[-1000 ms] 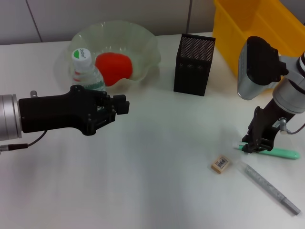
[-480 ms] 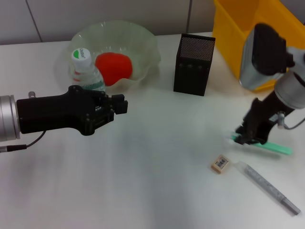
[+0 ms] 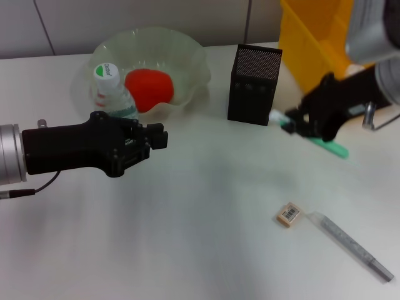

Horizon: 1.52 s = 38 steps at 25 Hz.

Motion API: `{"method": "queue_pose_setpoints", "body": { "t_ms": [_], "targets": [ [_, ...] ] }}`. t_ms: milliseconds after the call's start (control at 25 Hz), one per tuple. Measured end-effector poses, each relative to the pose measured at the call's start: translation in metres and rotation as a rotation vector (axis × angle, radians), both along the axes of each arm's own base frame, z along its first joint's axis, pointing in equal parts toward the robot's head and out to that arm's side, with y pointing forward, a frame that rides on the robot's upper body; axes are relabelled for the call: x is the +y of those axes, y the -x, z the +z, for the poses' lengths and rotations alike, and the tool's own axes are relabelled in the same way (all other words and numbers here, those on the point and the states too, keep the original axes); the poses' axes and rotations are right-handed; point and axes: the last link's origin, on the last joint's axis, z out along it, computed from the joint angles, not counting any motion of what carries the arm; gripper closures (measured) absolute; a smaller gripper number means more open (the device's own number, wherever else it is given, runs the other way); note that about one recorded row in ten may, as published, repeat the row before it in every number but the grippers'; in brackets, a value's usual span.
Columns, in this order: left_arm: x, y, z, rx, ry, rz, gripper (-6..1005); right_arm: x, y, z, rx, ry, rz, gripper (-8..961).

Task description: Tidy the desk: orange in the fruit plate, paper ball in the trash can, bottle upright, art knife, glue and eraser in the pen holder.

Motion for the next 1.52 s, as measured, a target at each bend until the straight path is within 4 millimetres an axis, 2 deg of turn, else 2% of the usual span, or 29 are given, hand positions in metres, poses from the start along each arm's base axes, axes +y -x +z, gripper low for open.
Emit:
{"method": "queue_pose_setpoints", "body": {
  "t_ms": [200, 400, 640, 800, 1080, 1400, 1520],
  "targets": [
    [-0.001, 0.000, 0.000, -0.002, 0.005, -0.003, 860, 0.002, 0.017, 0.021, 0.117, -0.130, 0.085, 786],
    [-0.002, 0.000, 0.000, -0.003, 0.009, -0.005, 860, 0.006, 0.026, 0.036, 0.197, -0.208, 0.152, 786],
    [-0.004, 0.002, 0.000, -0.007, 0.012, 0.001, 860, 0.013, 0.027, 0.048, 0.280, -0.279, 0.225, 784],
    [-0.004, 0.001, 0.000, -0.013, 0.010, 0.001, 860, 0.019, 0.018, 0.050, 0.390, -0.321, 0.301, 784],
    [-0.005, 0.002, 0.001, -0.016, 0.010, 0.003, 860, 0.024, -0.001, 0.048, 0.488, -0.346, 0.317, 782],
    [-0.006, 0.001, 0.003, -0.043, 0.005, 0.008, 860, 0.032, -0.033, 0.032, 0.558, -0.368, 0.296, 781],
    [-0.006, 0.001, 0.003, -0.043, 0.005, 0.008, 860, 0.033, -0.038, 0.028, 0.564, -0.365, 0.292, 780]
  ]
}}
